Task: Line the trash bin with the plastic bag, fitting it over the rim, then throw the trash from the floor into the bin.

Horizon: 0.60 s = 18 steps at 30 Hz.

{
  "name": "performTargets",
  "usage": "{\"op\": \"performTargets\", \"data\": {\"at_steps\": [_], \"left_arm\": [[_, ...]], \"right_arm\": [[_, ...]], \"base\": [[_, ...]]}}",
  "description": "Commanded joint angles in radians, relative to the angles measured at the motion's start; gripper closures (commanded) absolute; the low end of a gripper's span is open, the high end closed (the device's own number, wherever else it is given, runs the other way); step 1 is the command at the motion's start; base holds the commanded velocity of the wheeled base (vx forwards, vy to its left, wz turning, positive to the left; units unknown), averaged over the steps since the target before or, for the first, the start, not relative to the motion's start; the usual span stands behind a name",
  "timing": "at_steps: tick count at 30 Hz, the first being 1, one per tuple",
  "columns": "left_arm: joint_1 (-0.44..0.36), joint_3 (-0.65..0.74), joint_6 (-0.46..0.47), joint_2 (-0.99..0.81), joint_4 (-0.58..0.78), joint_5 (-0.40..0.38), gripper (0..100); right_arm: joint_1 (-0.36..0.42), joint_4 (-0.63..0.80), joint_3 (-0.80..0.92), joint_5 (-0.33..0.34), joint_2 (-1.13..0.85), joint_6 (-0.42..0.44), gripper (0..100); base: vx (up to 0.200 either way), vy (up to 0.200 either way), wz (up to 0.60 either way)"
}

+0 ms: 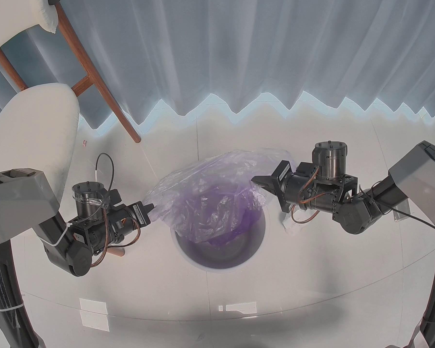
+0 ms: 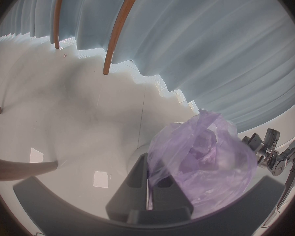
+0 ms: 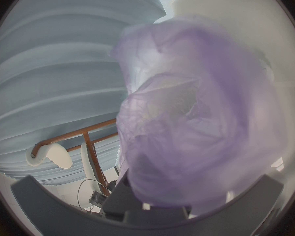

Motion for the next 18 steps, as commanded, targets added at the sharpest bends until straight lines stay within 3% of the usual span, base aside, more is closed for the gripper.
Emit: {"op": "performTargets", "data": {"at_steps": [1,8,13,18], "left_arm": [[0.002,0.002,0.002,-0.004,0.006,0.006,100],[-0.003,0.005,0.007,-0.007,0.080,0.027,100],[-0.007,0.025,0.031,-0.007,0.113,0.041,100],[0.000,0.056,0.071,0.001,0.118,0.041,100]], "right_arm": [[-0.017,0.002,-0.075,0.001,0.028,-0.002,100],[-0.052,0.074,-0.151,-0.001,0.037,-0.003,100],[-0.075,0.077,-0.128,-0.003,0.048,-0.006,100],[-0.083,0.065,-0.057,-0.047,0.066,-0.063,100]], "base": [[0.000,0.000,0.00],[0.000,0.000,0.00],[0.000,0.000,0.00],[0.000,0.000,0.00]]}}
